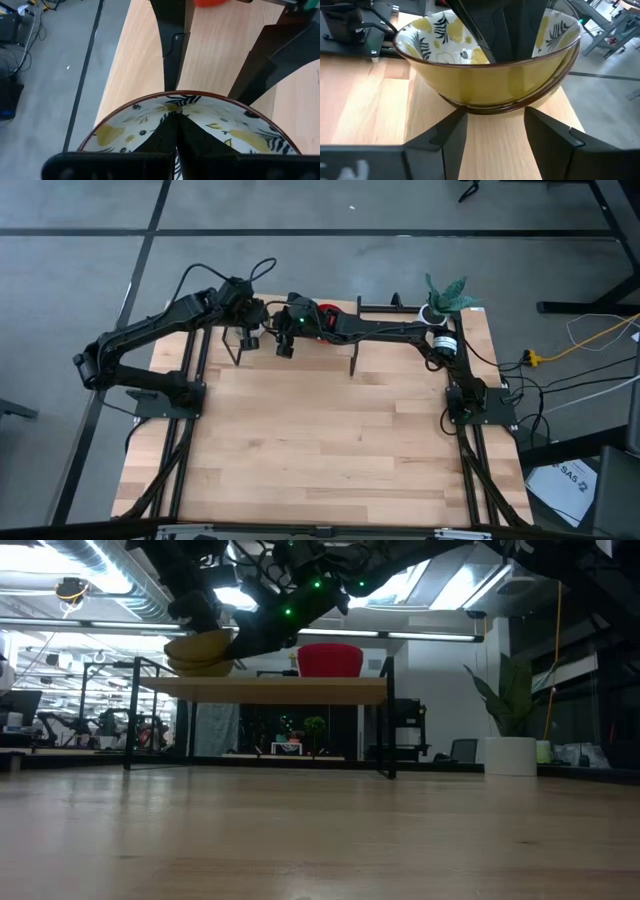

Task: Pick & Place Mini bowls
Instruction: Adjust the white patterned bowls on the shelf

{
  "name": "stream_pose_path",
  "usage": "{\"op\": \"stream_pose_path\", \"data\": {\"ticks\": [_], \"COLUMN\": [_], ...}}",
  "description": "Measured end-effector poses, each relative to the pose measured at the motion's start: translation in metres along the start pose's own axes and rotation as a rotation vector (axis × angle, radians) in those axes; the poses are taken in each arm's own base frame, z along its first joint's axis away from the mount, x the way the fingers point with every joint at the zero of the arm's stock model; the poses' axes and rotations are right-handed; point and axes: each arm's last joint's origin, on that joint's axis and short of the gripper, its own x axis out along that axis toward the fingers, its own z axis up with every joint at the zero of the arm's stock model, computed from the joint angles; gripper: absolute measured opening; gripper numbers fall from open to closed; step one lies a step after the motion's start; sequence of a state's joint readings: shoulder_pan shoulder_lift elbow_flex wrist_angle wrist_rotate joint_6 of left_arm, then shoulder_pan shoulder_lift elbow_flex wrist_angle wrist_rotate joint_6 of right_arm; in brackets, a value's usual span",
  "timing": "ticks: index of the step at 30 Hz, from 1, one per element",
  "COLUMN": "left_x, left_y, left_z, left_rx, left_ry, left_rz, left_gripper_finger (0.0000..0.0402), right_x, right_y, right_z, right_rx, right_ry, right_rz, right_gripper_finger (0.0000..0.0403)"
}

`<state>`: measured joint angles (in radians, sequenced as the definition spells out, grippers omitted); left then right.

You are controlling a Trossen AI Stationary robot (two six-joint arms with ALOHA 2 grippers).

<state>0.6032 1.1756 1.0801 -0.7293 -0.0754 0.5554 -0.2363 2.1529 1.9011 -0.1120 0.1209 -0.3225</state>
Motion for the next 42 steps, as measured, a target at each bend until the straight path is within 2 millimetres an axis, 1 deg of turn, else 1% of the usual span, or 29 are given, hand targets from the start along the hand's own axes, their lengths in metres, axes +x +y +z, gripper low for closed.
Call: {"op": "stream_pose_path", "data": {"ticks": [9,15,21,24,27,33,39,42], "left_x": [0.0,0.0,-0.004,-0.009,-0.012,-0.012,-0.012,-0.012], "left_y": [0.0,0.0,0.0,0.001,0.001,0.002,0.003,0.002], "left_z": [-0.003,-0.004,-0.005,-0.005,-0.006,-0.007,-0.009,-0.009], "left_rx": [-0.008,-0.008,-0.009,-0.011,-0.012,-0.019,-0.045,-0.049], "left_ry": [0.037,0.059,0.057,0.053,0.049,0.084,0.109,0.115], "left_rz": [0.012,0.035,0.05,0.071,0.084,0.119,0.149,0.145], "left_gripper_finger": [0.0003,0.0002,0.0002,0.0003,0.0002,0.0002,0.0003,0.0002], "right_x": [0.0,0.0,0.0,0.001,0.001,0.002,0.009,0.009], "right_y": [0.002,0.0,-0.007,-0.013,-0.015,-0.013,-0.011,-0.012], "right_z": [-0.004,-0.004,-0.007,-0.008,-0.008,-0.006,-0.008,-0.007], "right_rx": [-0.035,-0.137,-0.137,-0.14,-0.183,-0.238,-0.297,-0.286], "right_ry": [0.034,0.067,0.079,0.07,0.057,0.014,-0.021,-0.035], "right_rz": [0.033,-0.052,-0.079,-0.076,-0.051,0.001,-0.01,-0.019], "right_gripper_finger": [0.0195,0.0195,0.0195,0.0195,0.0195,0.0195,0.0195,0.0195]}}
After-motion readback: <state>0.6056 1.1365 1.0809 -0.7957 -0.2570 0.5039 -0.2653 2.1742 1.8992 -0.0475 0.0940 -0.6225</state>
